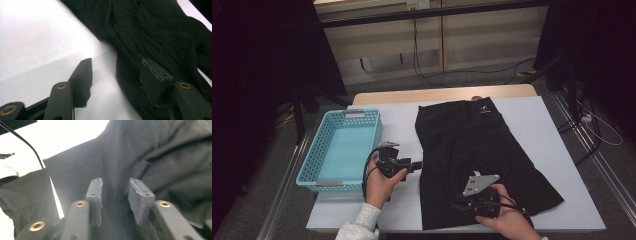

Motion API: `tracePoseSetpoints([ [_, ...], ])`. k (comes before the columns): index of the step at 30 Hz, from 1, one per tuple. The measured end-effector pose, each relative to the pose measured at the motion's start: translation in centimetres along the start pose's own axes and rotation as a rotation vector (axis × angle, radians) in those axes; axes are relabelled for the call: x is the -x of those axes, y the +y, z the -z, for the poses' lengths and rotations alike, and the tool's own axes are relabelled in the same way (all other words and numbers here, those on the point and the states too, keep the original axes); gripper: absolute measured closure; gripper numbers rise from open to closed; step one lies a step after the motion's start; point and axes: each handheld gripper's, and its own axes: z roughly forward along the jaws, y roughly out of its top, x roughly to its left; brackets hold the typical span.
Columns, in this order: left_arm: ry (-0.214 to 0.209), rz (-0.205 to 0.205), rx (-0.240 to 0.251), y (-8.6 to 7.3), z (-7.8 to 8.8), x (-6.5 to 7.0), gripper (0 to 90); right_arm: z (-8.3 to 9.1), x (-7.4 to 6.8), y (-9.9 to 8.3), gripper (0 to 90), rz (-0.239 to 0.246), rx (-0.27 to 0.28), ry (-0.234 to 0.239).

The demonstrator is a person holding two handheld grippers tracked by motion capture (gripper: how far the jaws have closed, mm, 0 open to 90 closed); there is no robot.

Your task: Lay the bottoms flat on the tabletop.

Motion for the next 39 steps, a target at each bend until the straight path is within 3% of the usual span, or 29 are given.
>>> tracePoseSetpoints([
  [6, 0.025, -0.011, 0.004, 0.4, -0.2, -0.6, 41.2, -2.1, -1.0, 1.3, 46.8, 0.026, 0.032, -0.012],
  [9, 0.025, -0.007, 0.001, 0.6, -0.3, -0.7, 40.7, -3.2, -1.3, 2.0, 45.1, 0.036, 0.043, -0.031],
  [12, 0.031, -0.011, 0.007, 0.5, -0.4, -0.6, 40.8, -4.4, -1.4, 2.6, 46.7, 0.033, 0.035, -0.04],
  [14, 0.028, -0.009, 0.0, 0.5, -0.4, -0.5, 40.8, -5.1, -1.5, 2.6, 52.1, 0.037, 0.019, -0.057],
  [15, 0.031, -0.011, 0.001, 0.5, -0.4, -0.5, 40.8, -5.2, -1.4, 2.7, 59.4, 0.03, 0.028, -0.042],
  [18, 0.034, -0.009, -0.001, 0.5, -0.4, -0.6, 40.8, -5.0, -1.2, 2.8, 83.2, 0.025, 0.014, -0.032],
  [20, 0.037, -0.006, 0.001, 0.4, -0.4, -0.7, 40.8, -4.8, -0.9, 2.6, 89.1, -0.001, 0.011, -0.026],
  [27, 0.044, 0.002, 0.018, 1.0, -0.7, -1.1, 40.6, -2.8, -0.1, 1.4, 89.6, -0.019, -0.018, -0.01],
  [31, 0.047, 0.007, 0.009, 1.7, -1.9, -1.3, 41.2, -2.0, 0.4, 0.7, 89.6, -0.045, -0.018, -0.018],
  [39, 0.04, 0.048, 0.0, 2.7, -4.5, -1.8, 45.7, -2.0, 0.3, 0.4, 89.3, -0.041, -0.016, -0.018],
])
